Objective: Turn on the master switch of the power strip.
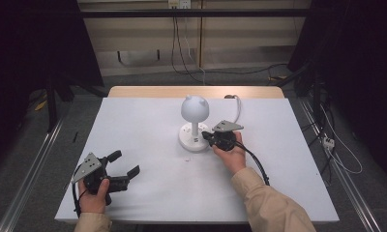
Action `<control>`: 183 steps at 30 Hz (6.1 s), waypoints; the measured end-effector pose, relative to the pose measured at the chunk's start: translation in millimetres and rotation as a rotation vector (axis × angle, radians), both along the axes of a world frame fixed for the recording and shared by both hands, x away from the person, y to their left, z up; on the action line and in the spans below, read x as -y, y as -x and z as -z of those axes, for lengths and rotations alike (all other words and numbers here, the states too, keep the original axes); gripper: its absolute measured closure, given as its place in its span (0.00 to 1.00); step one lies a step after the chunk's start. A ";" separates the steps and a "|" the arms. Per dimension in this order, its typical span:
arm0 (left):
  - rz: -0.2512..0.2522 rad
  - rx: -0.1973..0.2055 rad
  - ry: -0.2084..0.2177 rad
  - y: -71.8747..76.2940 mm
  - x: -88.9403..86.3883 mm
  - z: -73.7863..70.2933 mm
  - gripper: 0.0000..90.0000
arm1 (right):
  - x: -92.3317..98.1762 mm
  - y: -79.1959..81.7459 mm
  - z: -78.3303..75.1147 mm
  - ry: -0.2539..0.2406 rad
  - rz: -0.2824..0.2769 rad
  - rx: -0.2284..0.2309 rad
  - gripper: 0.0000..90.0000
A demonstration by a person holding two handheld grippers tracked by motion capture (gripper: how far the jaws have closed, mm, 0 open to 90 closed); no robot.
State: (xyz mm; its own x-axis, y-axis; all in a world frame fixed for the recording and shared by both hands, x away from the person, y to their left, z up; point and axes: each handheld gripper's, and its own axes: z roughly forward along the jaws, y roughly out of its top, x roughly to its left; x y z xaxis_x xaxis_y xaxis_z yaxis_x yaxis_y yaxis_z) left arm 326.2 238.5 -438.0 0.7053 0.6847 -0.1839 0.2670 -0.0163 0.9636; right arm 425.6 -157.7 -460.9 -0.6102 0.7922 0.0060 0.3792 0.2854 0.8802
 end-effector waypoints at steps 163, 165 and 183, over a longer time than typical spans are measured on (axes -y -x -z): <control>0.017 -0.005 0.005 -4.6 4.8 0.5 0.05 | 28.8 55.5 -22.0 -0.096 -0.015 -0.080 0.12; 0.020 -0.008 0.005 -4.8 5.1 0.8 0.05 | 29.7 56.6 -22.3 -0.093 -0.019 -0.074 0.12; 0.023 -0.008 0.014 -4.0 6.7 -0.8 0.05 | 43.9 68.3 -21.9 -0.091 -0.020 -0.083 0.10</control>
State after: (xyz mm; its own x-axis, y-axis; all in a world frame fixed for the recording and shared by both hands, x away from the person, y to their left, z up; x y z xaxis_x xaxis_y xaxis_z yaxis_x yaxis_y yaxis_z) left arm 330.3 231.8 -437.3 0.7192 0.6657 -0.1990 0.2742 -0.0087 0.9616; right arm 357.4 -201.5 -439.0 -0.6205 0.7735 0.1290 0.4469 0.2137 0.8687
